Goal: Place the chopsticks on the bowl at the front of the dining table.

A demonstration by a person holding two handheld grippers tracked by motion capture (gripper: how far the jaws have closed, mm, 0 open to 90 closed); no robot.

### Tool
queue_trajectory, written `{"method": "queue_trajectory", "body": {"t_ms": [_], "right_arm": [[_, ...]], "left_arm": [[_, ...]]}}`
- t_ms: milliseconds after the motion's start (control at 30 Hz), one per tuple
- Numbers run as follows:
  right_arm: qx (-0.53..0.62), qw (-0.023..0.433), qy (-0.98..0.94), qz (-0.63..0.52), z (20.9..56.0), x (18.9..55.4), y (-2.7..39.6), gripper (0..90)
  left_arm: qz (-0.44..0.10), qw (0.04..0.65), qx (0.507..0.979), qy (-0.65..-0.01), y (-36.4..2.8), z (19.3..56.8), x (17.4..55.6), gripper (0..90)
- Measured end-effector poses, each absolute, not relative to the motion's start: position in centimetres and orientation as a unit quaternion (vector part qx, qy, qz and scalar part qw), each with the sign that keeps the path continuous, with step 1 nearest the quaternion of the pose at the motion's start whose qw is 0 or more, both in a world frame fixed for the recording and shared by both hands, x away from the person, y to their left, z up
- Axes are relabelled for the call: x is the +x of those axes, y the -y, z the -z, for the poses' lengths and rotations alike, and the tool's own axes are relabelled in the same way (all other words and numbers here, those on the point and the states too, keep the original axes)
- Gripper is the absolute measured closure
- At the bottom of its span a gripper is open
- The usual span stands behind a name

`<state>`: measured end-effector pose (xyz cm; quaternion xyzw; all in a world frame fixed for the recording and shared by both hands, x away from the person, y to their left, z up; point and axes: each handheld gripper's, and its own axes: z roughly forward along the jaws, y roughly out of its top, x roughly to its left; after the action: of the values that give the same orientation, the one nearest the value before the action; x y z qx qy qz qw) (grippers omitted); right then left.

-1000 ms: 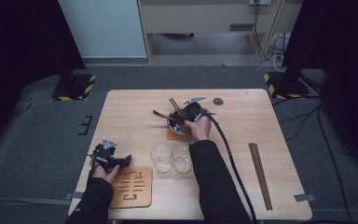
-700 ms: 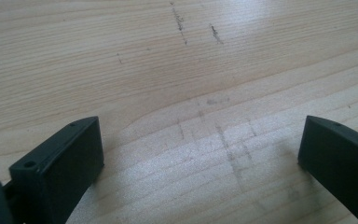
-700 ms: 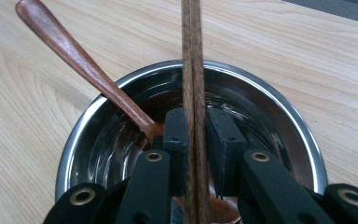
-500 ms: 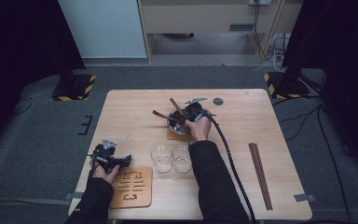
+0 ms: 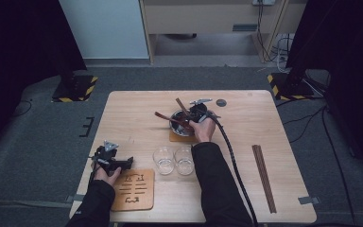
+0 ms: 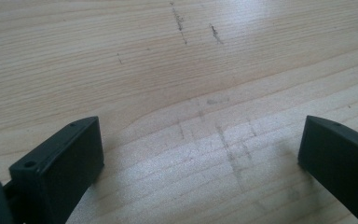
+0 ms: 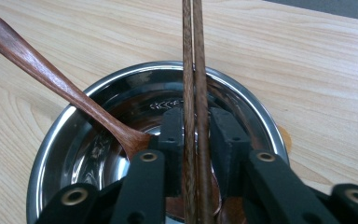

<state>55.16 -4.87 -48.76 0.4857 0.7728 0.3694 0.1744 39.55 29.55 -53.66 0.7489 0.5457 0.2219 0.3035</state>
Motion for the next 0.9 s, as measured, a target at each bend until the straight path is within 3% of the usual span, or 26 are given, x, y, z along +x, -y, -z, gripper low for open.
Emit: {"method": "queue_trajectory", "body": {"t_ms": [900], "right_arm": [[0.457,0.202,-0.759,-0.417,44.6,53.6,7.5,45.3]], "left_arm": [[-0.222,0.304,0.749,-0.546,-29.5,53.7,39.5,0.0]]}}
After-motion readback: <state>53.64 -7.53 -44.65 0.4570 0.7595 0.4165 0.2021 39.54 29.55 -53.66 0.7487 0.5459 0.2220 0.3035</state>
